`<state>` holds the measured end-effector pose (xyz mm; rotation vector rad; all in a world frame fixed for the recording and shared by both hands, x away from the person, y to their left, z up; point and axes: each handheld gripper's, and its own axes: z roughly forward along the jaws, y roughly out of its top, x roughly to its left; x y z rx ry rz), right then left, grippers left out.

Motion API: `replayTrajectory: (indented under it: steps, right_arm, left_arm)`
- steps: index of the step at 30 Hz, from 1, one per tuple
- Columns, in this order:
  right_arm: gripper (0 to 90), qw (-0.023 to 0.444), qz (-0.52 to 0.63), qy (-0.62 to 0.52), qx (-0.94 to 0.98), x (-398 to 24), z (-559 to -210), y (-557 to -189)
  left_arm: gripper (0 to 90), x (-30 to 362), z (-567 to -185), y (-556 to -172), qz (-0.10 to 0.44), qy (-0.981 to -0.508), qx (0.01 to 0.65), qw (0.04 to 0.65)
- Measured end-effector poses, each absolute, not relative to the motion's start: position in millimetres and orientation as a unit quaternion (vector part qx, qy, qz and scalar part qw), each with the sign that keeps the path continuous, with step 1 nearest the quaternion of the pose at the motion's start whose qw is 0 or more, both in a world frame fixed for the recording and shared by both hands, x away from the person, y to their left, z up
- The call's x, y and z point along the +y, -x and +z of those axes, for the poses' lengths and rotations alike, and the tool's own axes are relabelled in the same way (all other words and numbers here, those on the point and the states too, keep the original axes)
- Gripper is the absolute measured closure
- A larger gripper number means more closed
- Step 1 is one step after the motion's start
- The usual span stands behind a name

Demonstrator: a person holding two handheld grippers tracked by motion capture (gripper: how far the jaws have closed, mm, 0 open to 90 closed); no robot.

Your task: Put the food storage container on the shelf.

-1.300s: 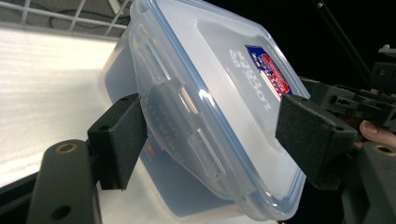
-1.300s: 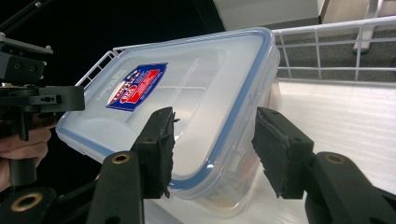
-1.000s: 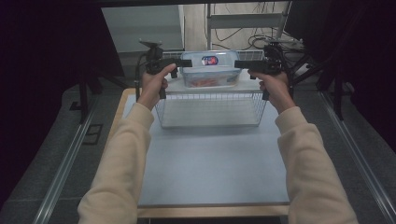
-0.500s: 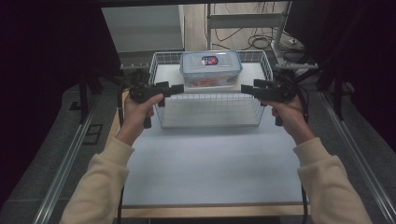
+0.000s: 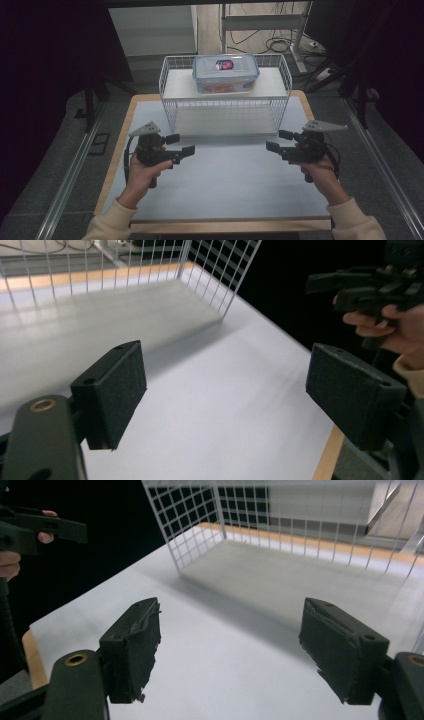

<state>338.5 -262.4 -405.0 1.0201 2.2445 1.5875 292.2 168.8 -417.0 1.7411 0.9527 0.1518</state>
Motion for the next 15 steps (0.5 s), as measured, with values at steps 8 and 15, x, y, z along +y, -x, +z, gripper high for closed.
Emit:
replayTrajectory:
  steps: [8, 15]
  right_arm:
    - [23.3, 0.097, 0.520, -0.343, 0.776, -258.9, -440.1, -323.5]
    - [19.7, 0.121, 0.532, -0.332, 0.770, -259.1, -442.1, -319.9]
  left_arm:
    - [16.5, 163.8, -446.2, -282.0, 0.051, -0.741, 0.408, 0.531]
    - [16.6, 167.3, -451.7, -281.6, 0.051, -0.736, 0.414, 0.533]
